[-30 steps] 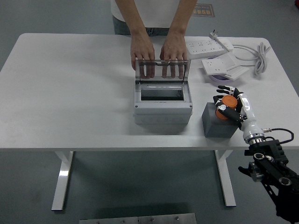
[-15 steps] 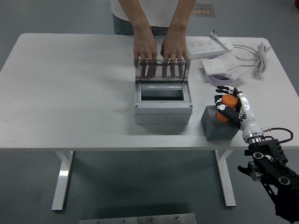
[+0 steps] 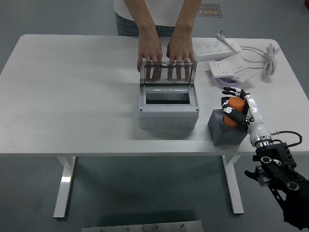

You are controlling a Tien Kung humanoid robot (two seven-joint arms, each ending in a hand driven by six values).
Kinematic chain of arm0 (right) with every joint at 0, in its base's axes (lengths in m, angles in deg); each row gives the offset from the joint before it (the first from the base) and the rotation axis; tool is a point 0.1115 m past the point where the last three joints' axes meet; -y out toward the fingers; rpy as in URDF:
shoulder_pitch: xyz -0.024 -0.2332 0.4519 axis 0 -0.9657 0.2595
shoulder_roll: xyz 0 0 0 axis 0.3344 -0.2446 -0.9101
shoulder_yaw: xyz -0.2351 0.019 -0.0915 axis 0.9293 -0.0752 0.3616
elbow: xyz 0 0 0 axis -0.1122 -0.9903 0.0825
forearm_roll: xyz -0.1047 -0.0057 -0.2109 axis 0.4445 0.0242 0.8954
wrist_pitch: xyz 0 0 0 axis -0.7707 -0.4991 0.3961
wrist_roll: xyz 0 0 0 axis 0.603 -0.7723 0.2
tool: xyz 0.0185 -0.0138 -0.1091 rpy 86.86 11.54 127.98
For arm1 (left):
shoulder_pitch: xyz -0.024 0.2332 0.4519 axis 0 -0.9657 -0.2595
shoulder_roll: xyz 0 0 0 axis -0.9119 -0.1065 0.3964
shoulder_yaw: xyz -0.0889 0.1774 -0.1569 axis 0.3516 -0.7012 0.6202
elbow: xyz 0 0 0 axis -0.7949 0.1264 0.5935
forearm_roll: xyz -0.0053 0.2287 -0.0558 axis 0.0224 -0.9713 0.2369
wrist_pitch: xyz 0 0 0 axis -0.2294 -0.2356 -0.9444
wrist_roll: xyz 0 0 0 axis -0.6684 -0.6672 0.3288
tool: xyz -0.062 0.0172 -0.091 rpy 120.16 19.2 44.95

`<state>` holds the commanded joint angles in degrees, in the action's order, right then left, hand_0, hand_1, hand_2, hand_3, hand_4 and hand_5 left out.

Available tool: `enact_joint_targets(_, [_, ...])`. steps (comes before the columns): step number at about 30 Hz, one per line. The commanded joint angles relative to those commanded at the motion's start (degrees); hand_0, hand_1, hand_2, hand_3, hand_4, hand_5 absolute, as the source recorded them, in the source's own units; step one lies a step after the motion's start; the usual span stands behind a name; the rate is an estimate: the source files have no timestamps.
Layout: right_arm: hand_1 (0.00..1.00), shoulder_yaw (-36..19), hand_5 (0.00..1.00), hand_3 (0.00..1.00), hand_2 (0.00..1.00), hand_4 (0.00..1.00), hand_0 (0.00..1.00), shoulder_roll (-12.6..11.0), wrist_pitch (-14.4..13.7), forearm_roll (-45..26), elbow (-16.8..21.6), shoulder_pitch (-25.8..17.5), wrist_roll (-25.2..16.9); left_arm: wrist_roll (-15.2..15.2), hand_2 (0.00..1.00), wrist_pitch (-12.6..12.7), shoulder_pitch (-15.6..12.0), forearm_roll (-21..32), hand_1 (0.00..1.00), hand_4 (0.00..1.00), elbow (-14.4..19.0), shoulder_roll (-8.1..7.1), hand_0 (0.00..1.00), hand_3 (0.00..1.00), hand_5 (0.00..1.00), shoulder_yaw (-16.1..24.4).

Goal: Fetch the battery,place it into the box,close the lid of the box

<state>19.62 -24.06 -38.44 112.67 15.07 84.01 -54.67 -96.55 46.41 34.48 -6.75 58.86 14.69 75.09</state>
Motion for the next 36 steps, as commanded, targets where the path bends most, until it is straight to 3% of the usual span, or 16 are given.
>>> enact_joint_targets(26, [0.620,0.1,0.046,0.647,0.658,0.558,0.464,0.5,-0.7,-0.6,0.2,0.2,-0.4,0.0,0.573,0.4,-0.4,-0.7,0.698,0.500,0.1,-0.03,0.632,0.541,0.002,0.5])
enact_joint_targets(27, [0.518,0.1,0.062,0.631,0.607,0.552,0.318,0.5,-0.7,-0.7,0.2,0.1,-0.5,0.0,0.573,0.4,-0.4,-0.7,0.698,0.500,0.1,-0.04,0.632,0.541,0.002,0.5])
enact_joint_targets(32, [0.518,0.1,0.062,0.631,0.607,0.552,0.318,0.5,-0.9,-1.1,0.2,0.1,-0.5,0.0,0.573,0.5,-0.4,-0.7,0.698,0.500,0.2,-0.03,0.632,0.541,0.002,0.6])
enact_joint_targets(33, [0.342,0.1,0.144,0.562,0.414,0.479,0.238,0.5,-0.9,-1.3,0.3,0.2,-0.6,0.0,0.573,0.5,-0.4,-0.7,0.698,0.500,0.2,-0.03,0.632,0.541,0.002,0.7])
enact_joint_targets(36, [0.342,0.1,0.144,0.562,0.414,0.479,0.238,0.5,-0.9,-2.0,0.3,0.2,-0.8,0.0,0.573,0.6,-0.4,-0.6,0.698,0.500,0.2,-0.03,0.632,0.541,0.002,0.7])
